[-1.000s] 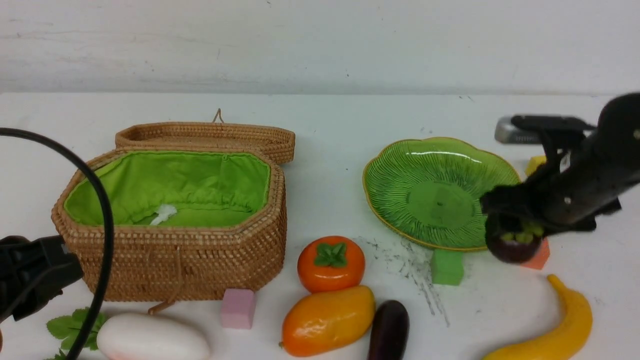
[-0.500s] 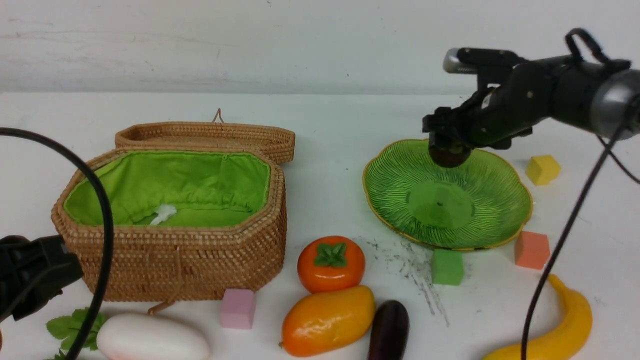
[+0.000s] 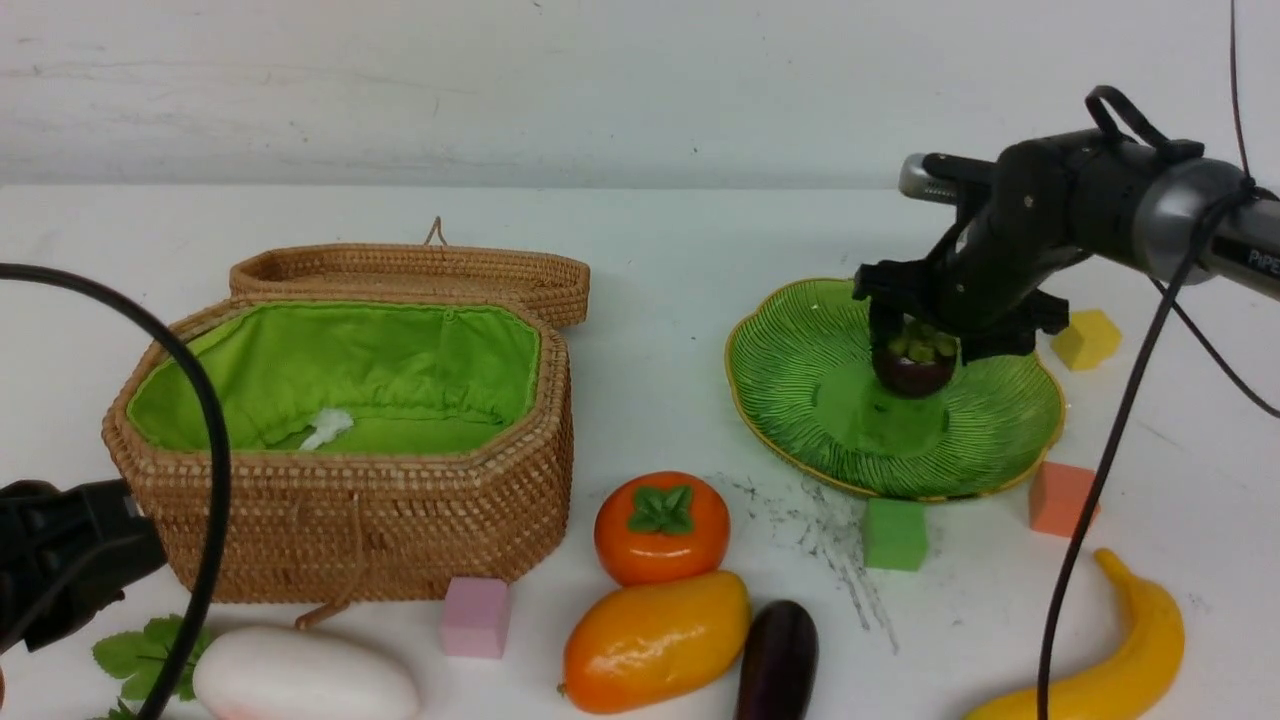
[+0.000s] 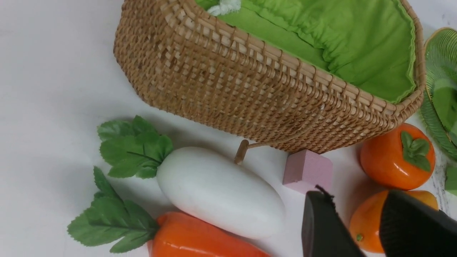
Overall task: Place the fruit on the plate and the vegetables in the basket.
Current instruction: Use the right arm to grab a mangosteen and put it into the right plate, then use the right arm to grab a banana and put it into the right plate
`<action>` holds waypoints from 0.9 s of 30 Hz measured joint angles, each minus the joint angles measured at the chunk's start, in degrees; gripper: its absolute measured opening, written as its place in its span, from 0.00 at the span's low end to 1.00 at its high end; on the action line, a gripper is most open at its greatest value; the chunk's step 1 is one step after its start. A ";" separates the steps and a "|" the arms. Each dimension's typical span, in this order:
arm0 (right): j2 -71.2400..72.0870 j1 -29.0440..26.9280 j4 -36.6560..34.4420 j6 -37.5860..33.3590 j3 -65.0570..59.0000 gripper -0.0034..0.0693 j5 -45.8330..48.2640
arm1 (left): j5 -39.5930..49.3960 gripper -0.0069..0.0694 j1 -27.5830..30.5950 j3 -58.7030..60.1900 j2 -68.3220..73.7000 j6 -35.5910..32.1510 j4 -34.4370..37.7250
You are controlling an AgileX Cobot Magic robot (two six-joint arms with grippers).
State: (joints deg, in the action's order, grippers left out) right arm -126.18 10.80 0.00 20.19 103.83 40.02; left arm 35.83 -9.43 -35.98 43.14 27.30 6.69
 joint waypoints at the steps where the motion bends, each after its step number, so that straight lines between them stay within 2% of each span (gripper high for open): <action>1: 0.38 -0.12 -0.31 -0.07 0.00 0.98 0.86 | 0.00 0.40 0.00 0.00 0.00 0.00 0.00; 9: 5.67 -0.12 -0.76 -2.76 0.24 0.97 5.58 | 0.40 0.40 0.00 0.00 0.00 0.00 0.00; 17: 19.41 -0.58 4.24 -2.91 -2.72 0.96 17.56 | 2.20 0.40 0.00 0.00 0.00 0.00 0.00; 23: 30.77 -0.71 3.94 1.61 -14.99 0.93 19.85 | 2.25 0.40 0.00 0.00 0.00 0.00 -0.11; 27: 39.45 -0.71 3.38 8.19 -31.02 0.86 18.46 | 2.25 0.40 0.00 0.00 0.00 0.00 -0.19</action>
State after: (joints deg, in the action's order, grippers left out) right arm -86.73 10.09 3.38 28.38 72.81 58.48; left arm 38.09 -9.43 -35.98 43.14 27.30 6.50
